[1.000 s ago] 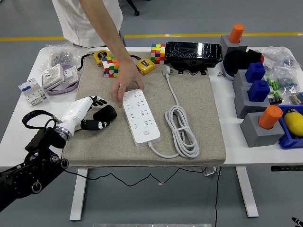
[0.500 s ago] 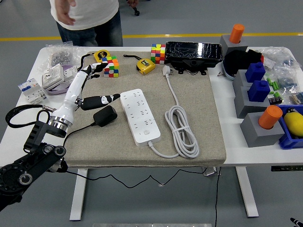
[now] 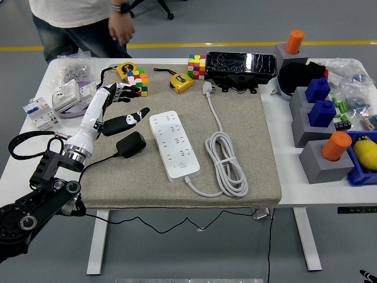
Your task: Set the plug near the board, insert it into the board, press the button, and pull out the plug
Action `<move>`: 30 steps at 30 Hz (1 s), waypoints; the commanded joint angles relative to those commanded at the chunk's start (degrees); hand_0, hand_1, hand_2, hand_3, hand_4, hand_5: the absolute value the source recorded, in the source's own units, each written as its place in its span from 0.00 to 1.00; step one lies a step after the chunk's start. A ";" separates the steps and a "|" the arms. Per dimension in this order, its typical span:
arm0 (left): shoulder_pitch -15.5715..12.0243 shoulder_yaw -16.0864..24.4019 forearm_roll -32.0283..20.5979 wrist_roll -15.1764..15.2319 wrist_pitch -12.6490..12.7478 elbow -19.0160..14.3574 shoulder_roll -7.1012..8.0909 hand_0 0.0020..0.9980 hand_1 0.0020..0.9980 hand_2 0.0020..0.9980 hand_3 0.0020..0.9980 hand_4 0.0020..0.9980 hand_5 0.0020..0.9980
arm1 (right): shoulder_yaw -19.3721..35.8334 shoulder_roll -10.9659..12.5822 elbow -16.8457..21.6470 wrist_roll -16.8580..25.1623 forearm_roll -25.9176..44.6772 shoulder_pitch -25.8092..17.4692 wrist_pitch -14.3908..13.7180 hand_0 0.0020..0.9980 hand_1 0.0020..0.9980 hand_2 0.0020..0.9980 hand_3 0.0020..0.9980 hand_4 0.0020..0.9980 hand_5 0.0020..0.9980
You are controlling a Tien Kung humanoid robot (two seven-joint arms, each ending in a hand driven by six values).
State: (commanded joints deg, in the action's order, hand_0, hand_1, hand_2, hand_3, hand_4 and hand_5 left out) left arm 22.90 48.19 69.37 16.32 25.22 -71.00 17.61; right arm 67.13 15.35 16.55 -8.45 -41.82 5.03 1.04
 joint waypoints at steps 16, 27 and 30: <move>0.10 -0.16 0.45 -0.73 -0.59 -1.01 0.70 0.58 0.64 0.56 0.59 0.80 0.17 | -0.86 0.29 0.43 0.03 -0.12 0.48 -0.04 0.57 0.63 0.60 0.54 0.88 0.41; 0.46 0.30 1.11 -2.03 -1.63 -1.22 1.27 0.58 0.64 0.56 0.59 0.79 0.17 | -1.08 0.52 0.63 -0.04 -0.40 0.77 -0.10 0.57 0.63 0.60 0.54 0.88 0.41; 0.49 0.32 1.32 -2.40 -1.98 -1.27 1.33 0.59 0.64 0.56 0.59 0.79 0.17 | -0.96 0.51 0.62 -0.04 -0.49 0.76 -0.12 0.57 0.63 0.60 0.54 0.88 0.41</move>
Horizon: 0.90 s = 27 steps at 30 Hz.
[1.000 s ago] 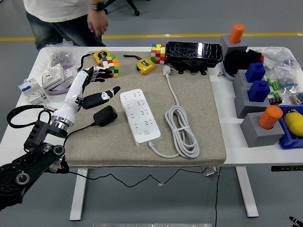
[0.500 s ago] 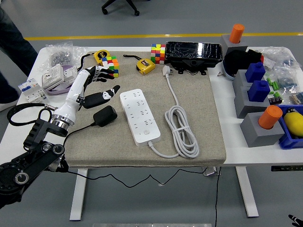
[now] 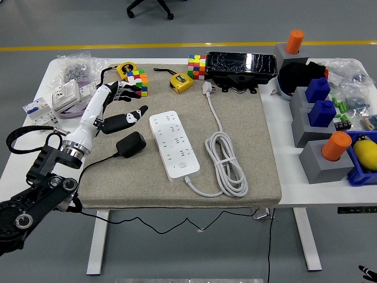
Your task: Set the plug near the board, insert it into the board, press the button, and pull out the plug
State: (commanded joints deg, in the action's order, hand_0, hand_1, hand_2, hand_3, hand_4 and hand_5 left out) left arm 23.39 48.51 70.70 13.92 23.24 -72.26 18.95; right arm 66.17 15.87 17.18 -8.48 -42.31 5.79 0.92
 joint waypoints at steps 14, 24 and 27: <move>-0.71 0.62 0.62 -0.88 -0.68 -0.51 -0.11 0.58 0.64 0.56 0.59 0.79 0.17 | 2.02 -0.57 0.14 0.01 -0.88 -0.65 -0.04 0.57 0.63 0.61 0.54 0.88 0.41; -1.68 1.29 1.21 -1.69 -1.27 -1.02 -0.16 0.59 0.64 0.57 0.59 0.79 0.17 | 4.11 -1.17 0.00 -0.05 -1.49 -1.50 -0.05 0.57 0.63 0.61 0.54 0.88 0.41; -1.84 1.37 1.34 -1.79 -1.35 -1.25 -0.16 0.59 0.64 0.57 0.59 0.79 0.17 | 4.36 -1.26 0.03 -0.04 -1.53 -1.61 -0.08 0.57 0.63 0.61 0.54 0.88 0.41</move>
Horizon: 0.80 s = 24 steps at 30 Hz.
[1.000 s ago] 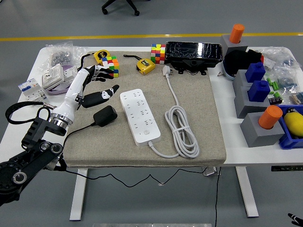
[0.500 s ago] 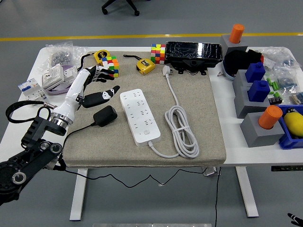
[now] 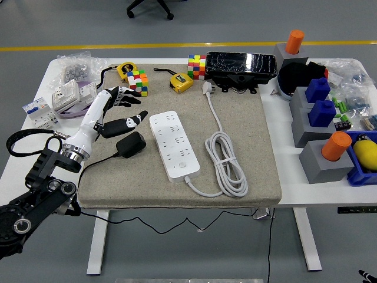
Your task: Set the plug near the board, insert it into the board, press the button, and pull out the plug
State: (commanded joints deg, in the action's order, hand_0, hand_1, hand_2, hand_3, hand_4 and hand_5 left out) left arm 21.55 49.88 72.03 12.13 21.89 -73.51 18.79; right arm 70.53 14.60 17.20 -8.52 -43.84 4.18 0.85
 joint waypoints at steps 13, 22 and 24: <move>-0.30 0.29 0.55 -0.78 -0.41 -0.31 -0.04 0.59 0.64 0.56 0.59 0.79 0.18 | 0.89 -0.15 0.03 0.01 -0.13 0.19 -0.05 0.57 0.63 0.61 0.54 0.89 0.41; -0.29 0.42 0.64 -1.15 -0.51 -0.44 0.00 0.59 0.64 0.57 0.59 0.79 0.18 | 1.14 -0.38 -0.10 -0.01 -0.10 0.21 -0.02 0.57 0.63 0.62 0.54 0.89 0.42; -0.26 0.39 0.65 -1.18 -0.54 -0.53 0.01 0.59 0.64 0.57 0.59 0.79 0.18 | 1.26 -0.35 -0.09 -0.02 -0.14 0.21 -0.03 0.57 0.63 0.62 0.54 0.89 0.42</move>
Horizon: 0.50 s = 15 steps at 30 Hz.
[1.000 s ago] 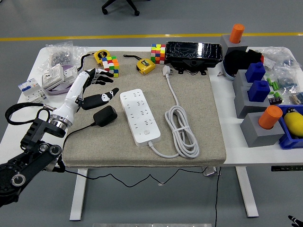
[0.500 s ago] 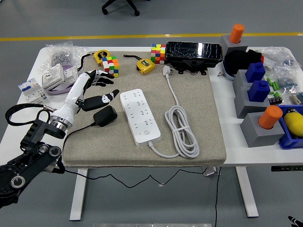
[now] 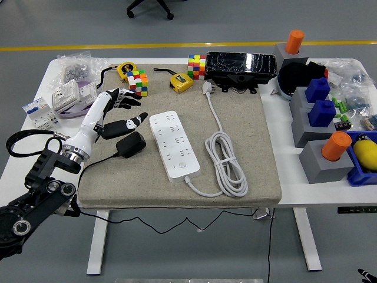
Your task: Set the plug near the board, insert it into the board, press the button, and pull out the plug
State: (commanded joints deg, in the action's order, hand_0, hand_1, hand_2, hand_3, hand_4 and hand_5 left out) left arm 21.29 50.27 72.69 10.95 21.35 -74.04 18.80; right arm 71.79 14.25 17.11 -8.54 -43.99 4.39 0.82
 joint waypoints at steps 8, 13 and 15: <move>-0.03 -0.10 0.09 -0.29 -0.18 -0.11 -0.02 0.60 0.64 0.57 0.59 0.79 0.18 | 0.11 0.02 -0.07 -0.02 0.01 -0.05 0.00 0.57 0.63 0.62 0.54 0.89 0.42; -0.12 0.06 0.12 -0.39 -0.24 -0.30 0.05 0.59 0.64 0.57 0.59 0.79 0.18 | 0.06 -0.01 0.00 -0.03 -0.02 0.03 0.04 0.57 0.63 0.62 0.54 0.89 0.42; -0.16 0.16 0.14 -0.43 -0.26 -0.35 0.09 0.60 0.64 0.57 0.59 0.79 0.18 | 0.07 0.02 0.04 -0.02 -0.06 0.11 0.03 0.57 0.63 0.62 0.54 0.89 0.42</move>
State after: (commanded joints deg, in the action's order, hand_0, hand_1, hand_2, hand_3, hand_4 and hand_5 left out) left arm 21.13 50.43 72.83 10.52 21.09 -74.39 18.89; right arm 71.86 14.26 17.16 -8.56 -44.05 4.50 0.85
